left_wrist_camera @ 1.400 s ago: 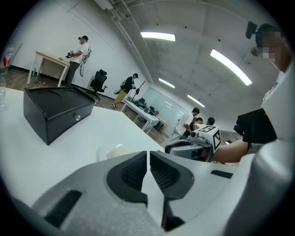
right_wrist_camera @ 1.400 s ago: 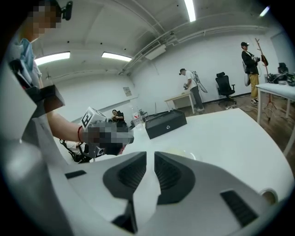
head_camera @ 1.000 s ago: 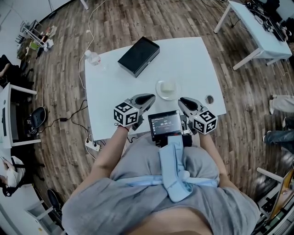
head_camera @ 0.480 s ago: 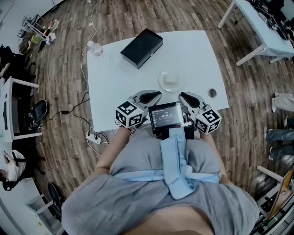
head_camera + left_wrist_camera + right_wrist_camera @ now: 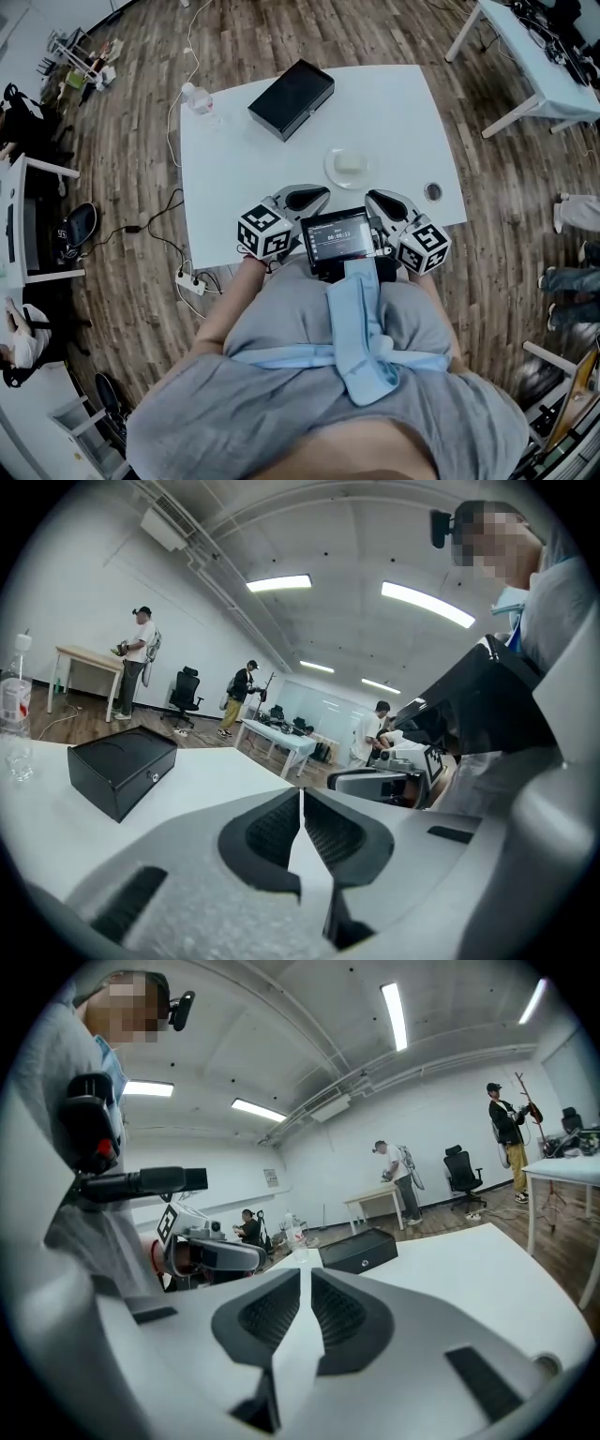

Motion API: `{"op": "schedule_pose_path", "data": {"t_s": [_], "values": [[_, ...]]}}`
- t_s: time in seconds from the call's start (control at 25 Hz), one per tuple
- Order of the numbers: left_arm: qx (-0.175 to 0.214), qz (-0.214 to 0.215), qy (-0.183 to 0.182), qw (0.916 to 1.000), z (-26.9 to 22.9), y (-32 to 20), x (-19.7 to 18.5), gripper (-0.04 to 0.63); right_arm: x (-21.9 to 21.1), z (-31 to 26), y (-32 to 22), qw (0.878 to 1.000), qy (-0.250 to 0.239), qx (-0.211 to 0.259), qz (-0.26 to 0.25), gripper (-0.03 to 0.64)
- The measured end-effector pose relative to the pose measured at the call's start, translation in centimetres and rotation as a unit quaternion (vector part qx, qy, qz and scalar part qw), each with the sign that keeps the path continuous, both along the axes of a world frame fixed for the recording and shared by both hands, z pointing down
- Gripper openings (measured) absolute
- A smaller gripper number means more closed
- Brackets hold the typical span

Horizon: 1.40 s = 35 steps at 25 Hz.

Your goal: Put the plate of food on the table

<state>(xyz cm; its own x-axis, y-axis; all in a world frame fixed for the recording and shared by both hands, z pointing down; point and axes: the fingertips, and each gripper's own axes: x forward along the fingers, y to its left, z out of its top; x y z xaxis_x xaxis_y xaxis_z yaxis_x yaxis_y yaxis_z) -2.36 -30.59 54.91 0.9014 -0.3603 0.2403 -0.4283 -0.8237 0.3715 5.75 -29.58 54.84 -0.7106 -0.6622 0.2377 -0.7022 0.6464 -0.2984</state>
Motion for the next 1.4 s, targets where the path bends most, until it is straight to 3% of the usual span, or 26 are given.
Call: {"op": "schedule_pose_path", "data": {"t_s": [1.4], "values": [[-0.006, 0.021, 0.001, 0.9998, 0.5, 1.3, 0.5, 0.026, 0.0, -1.0, 0.5, 1.0, 0.015, 0.019, 0.005, 0.043]]}}
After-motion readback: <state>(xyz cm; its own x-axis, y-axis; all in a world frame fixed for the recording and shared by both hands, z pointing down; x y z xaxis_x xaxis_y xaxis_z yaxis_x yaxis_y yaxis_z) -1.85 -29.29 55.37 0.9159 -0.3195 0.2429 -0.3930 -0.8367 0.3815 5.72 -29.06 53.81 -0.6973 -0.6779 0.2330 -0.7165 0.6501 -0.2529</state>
